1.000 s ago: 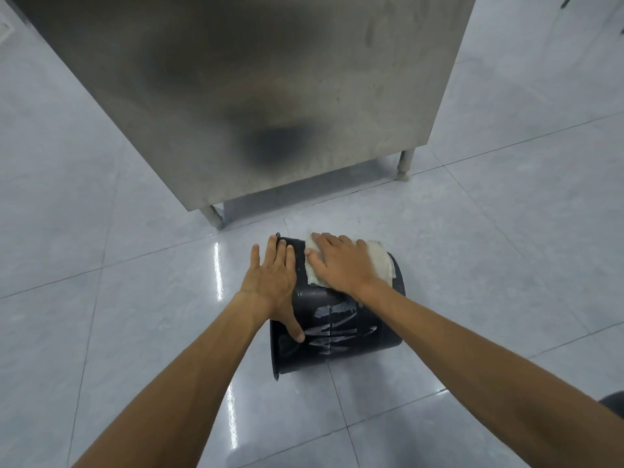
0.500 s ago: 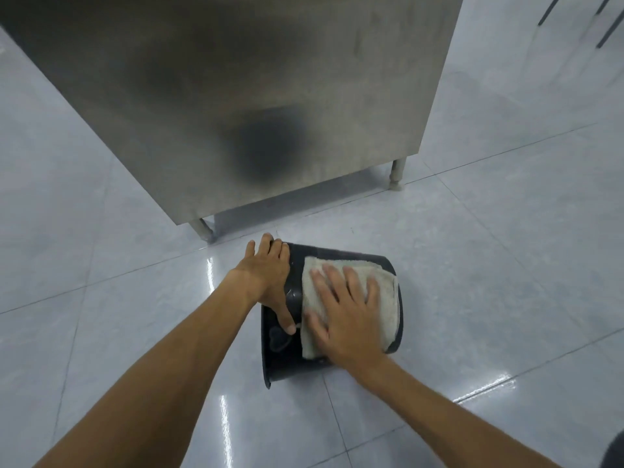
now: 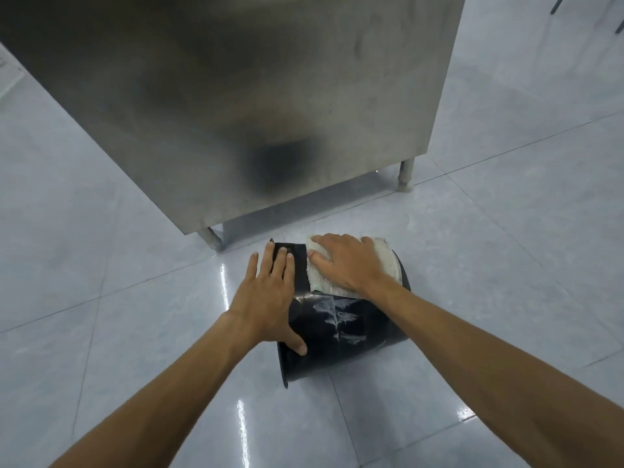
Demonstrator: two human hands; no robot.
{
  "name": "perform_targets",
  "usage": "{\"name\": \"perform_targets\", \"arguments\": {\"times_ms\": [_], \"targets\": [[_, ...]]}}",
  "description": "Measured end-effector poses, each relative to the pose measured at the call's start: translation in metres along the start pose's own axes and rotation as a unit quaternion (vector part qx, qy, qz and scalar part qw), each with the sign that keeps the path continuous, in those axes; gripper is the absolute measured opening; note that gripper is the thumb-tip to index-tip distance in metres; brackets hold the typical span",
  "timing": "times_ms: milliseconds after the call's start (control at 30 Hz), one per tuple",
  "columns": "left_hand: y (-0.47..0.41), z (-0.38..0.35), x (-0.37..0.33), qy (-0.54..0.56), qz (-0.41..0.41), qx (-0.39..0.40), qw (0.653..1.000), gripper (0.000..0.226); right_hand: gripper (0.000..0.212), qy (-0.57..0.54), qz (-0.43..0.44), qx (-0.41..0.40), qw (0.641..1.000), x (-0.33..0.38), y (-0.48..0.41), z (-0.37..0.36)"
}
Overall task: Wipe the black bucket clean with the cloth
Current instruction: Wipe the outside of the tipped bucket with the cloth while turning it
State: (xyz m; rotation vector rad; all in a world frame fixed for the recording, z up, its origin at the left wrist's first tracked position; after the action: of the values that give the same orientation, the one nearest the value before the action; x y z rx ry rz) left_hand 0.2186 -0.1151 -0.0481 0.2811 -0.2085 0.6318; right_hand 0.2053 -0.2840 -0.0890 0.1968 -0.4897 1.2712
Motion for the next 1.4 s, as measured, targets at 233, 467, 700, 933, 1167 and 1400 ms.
{"name": "perform_targets", "arguments": {"times_ms": [233, 467, 700, 933, 1167, 1400], "targets": [[0.002, -0.005, -0.005, -0.002, 0.029, -0.002, 1.000, 0.163, 0.070, 0.035, 0.024, 0.004, 0.999, 0.002, -0.004, -0.004], [-0.009, -0.004, 0.002, 0.012, 0.024, 0.013, 1.000, 0.163, 0.061, 0.049, 0.060, -0.140, 0.987, 0.021, 0.105, -0.026], [-0.003, -0.004, -0.002, 0.009, -0.012, -0.027, 1.000, 0.159, 0.055, 0.078, 0.027, -0.105, 0.991, 0.031, 0.064, -0.015], [-0.018, -0.002, 0.006, 0.020, 0.010, 0.005, 1.000, 0.161, 0.056, 0.082, 0.017, -0.124, 0.989, 0.040, 0.091, -0.030], [-0.019, 0.004, 0.005, 0.005, -0.016, -0.010, 1.000, 0.155, 0.049, 0.073, -0.001, -0.103, 0.992, 0.042, 0.049, -0.013], [-0.027, 0.005, 0.010, 0.022, 0.008, 0.025, 0.999, 0.156, 0.058, 0.053, 0.013, -0.137, 0.989, 0.045, 0.102, -0.035]]}}
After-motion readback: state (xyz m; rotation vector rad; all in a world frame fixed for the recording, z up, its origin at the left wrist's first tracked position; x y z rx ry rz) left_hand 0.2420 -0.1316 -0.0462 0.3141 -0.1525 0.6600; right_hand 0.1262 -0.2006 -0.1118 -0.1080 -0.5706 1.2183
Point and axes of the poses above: each hand's wrist, its own y-axis away from the middle knuckle, its own z-axis out of the back of the hand, x = y × z, the point moved 5 cm from there along -y, towards the middle knuckle, and after that the axes turned 8 degrees about -x, right-handed, at the moved point
